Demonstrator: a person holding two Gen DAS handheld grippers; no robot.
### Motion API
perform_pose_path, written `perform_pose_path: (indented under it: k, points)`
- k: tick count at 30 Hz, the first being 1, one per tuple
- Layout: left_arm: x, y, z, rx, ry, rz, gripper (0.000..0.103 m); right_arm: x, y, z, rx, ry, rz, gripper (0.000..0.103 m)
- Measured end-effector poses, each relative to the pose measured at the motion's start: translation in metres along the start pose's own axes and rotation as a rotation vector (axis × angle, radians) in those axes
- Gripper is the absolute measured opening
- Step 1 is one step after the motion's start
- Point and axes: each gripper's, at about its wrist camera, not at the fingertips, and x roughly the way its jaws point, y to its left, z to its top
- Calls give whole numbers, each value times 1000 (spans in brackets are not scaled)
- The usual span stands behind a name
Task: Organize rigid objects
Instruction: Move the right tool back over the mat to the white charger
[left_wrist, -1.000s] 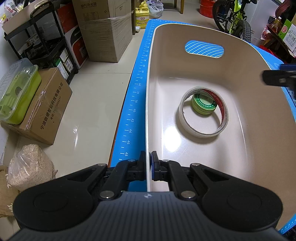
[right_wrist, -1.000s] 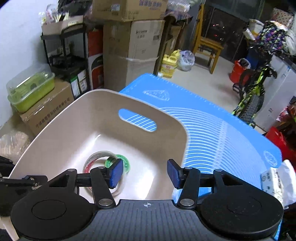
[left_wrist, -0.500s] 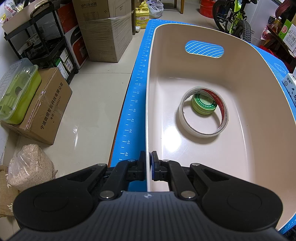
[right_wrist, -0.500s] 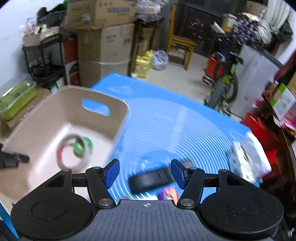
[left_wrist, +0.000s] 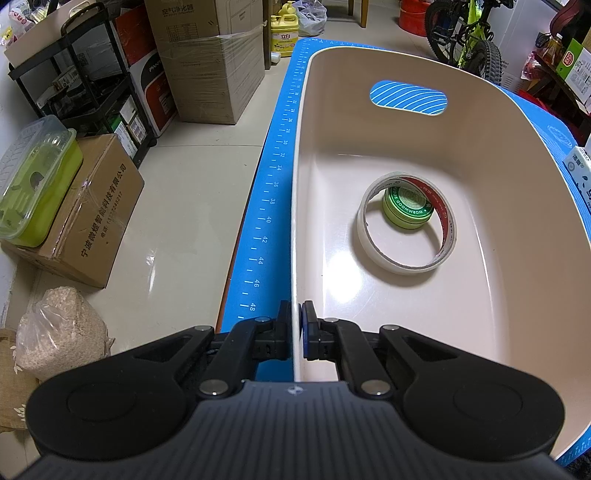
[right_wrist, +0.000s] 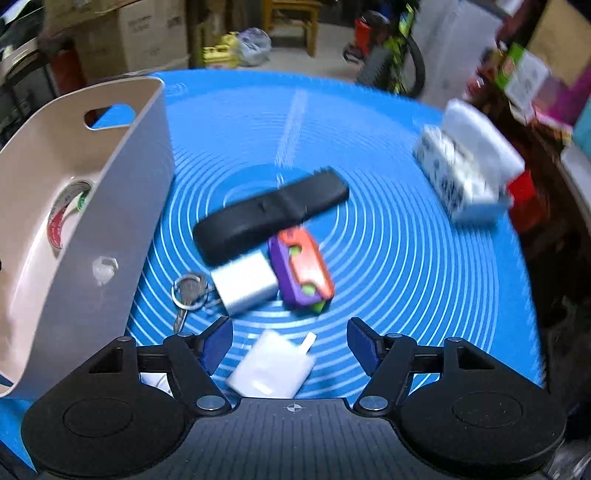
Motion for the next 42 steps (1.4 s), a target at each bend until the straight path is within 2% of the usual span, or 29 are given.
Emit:
perform_pose_path:
  k: [7,11,15,20,26,30,42]
  points:
    - [1,-1,0,-3,0,-1,10,19,3,-11,64,39,-16,81]
    - [1,-1,0,-3,0,-2,10,27,6,-15,50,70,-67,84]
    - [1,-1,0,-4,0,-2,11,31,5,-17,41,74,-70,87]
    - [1,-1,1,-3,0,-1,11,33,14,-18,-29,68,-83,87]
    - [1,-1,1,-4,0,-2,12,36,13,-22,0,62,-48,79]
    - [1,-1,1,-4,0,-2,12,33,17,-23,-1,50,-29,64]
    - [1,0,1,-4,0,-2,12,22,6,-20,44,-14,-35,55]
